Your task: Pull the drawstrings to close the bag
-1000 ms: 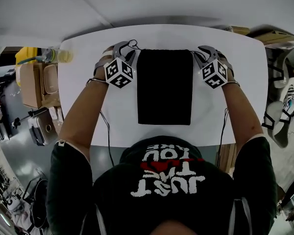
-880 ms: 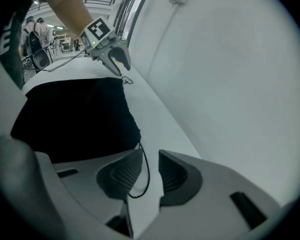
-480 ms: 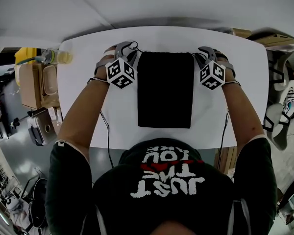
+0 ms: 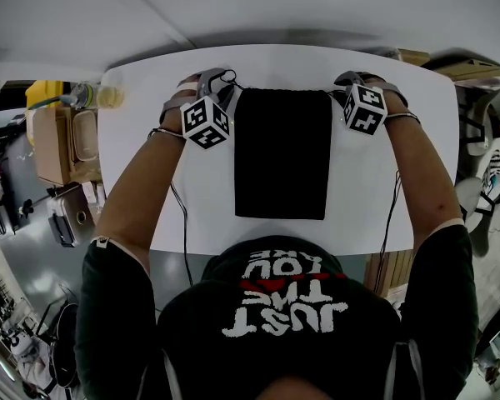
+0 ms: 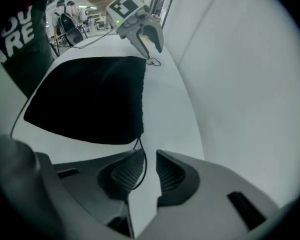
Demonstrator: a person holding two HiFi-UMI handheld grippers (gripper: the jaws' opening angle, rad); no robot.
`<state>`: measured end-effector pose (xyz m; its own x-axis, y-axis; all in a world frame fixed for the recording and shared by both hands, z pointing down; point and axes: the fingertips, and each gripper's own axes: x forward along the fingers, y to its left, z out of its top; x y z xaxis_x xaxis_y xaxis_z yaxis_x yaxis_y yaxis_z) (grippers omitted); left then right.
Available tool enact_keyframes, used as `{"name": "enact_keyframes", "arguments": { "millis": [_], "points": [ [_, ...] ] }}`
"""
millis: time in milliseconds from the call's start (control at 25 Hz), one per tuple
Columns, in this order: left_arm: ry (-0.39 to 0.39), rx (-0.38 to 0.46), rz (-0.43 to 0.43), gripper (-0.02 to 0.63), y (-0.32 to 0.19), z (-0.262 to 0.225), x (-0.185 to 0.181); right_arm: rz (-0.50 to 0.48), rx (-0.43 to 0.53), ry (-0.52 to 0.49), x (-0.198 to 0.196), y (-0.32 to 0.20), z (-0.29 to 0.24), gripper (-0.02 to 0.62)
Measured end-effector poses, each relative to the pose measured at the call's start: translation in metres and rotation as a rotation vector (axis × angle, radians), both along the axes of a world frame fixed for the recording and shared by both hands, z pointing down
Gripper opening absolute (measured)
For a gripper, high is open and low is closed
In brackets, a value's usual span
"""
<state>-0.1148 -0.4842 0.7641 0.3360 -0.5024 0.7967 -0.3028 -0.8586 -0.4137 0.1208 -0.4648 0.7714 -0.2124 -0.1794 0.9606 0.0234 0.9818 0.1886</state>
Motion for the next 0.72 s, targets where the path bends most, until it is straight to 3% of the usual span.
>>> {"name": "enact_keyframes", "arguments": {
  "millis": [160, 280, 720],
  "points": [
    [0.004, -0.002, 0.000, 0.141, -0.001, -0.001, 0.000, -0.011, -0.180, 0.017, -0.001, 0.002, -0.001, 0.071],
    [0.005, -0.002, -0.001, 0.141, -0.001, -0.001, -0.002, 0.000, -0.250, 0.019, -0.003, 0.004, 0.001, 0.069],
    [0.009, -0.006, -0.013, 0.141, 0.001, 0.000, -0.002, 0.029, -0.248, 0.007, -0.003, 0.011, 0.001, 0.006]
  ]
}}
